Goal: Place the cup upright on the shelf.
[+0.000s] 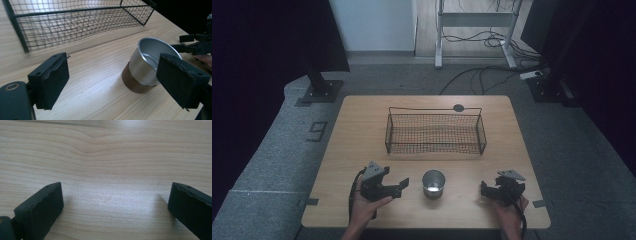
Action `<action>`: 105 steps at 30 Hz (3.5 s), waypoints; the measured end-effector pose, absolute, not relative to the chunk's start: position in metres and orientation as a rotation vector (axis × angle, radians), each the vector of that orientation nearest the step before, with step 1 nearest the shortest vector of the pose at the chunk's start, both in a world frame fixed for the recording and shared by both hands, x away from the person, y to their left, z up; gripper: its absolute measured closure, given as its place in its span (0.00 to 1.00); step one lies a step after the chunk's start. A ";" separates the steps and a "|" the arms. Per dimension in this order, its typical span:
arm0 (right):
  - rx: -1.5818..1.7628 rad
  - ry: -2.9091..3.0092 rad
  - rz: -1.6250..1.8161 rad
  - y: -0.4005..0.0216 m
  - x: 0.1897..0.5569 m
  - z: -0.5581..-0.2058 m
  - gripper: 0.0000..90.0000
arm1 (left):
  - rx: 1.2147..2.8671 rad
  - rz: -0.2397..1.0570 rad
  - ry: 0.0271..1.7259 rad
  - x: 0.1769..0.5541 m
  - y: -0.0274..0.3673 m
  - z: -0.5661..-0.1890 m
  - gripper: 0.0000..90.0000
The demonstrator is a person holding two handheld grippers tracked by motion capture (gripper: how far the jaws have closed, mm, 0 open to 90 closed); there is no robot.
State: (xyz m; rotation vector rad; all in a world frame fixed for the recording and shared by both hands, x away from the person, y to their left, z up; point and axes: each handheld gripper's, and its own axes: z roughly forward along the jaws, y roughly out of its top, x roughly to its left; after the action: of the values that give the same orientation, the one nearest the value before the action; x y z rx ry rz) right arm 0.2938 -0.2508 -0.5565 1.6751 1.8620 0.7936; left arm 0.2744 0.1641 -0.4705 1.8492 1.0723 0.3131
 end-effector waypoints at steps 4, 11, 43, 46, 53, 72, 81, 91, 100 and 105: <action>1.675 1.862 0.793 -0.251 0.294 -0.556 0.00 | 1.869 0.305 1.055 0.274 0.154 -0.472 0.12; 1.675 1.862 0.793 -0.251 0.294 -0.556 0.00 | 1.902 0.283 1.026 0.273 0.134 -0.475 0.10; 1.669 1.862 0.796 -0.251 0.293 -0.557 0.01 | 2.043 0.213 0.954 0.283 0.074 -0.494 0.05; 1.669 1.862 0.796 -0.251 0.293 -0.557 0.01 | 2.047 0.217 0.956 0.285 0.070 -0.497 0.05; 1.669 1.862 0.796 -0.251 0.293 -0.557 0.01 | 2.057 0.227 0.954 0.288 0.059 -0.503 0.05; 1.669 1.862 0.797 -0.251 0.293 -0.557 0.01 | 2.066 0.284 0.949 0.290 0.049 -0.511 0.15; 1.669 1.863 0.797 -0.251 0.293 -0.556 0.01 | 2.030 0.258 0.933 0.288 0.054 -0.504 0.16; 1.669 1.862 0.796 -0.251 0.293 -0.557 0.01 | 2.004 0.276 0.938 0.287 0.065 -0.493 0.16; 1.669 1.862 0.795 -0.251 0.293 -0.556 0.01 | 1.979 0.286 0.914 0.284 0.075 -0.473 0.17; 1.669 1.861 0.795 -0.251 0.293 -0.556 0.01 | 1.972 0.286 0.911 0.283 0.080 -0.466 0.17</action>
State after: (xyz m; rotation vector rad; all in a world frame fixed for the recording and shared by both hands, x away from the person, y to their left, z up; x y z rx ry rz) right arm 0.2933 -0.2508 -0.5565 1.6694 1.8613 0.7954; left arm 0.2828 0.0799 -0.4662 1.9716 0.9105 0.2863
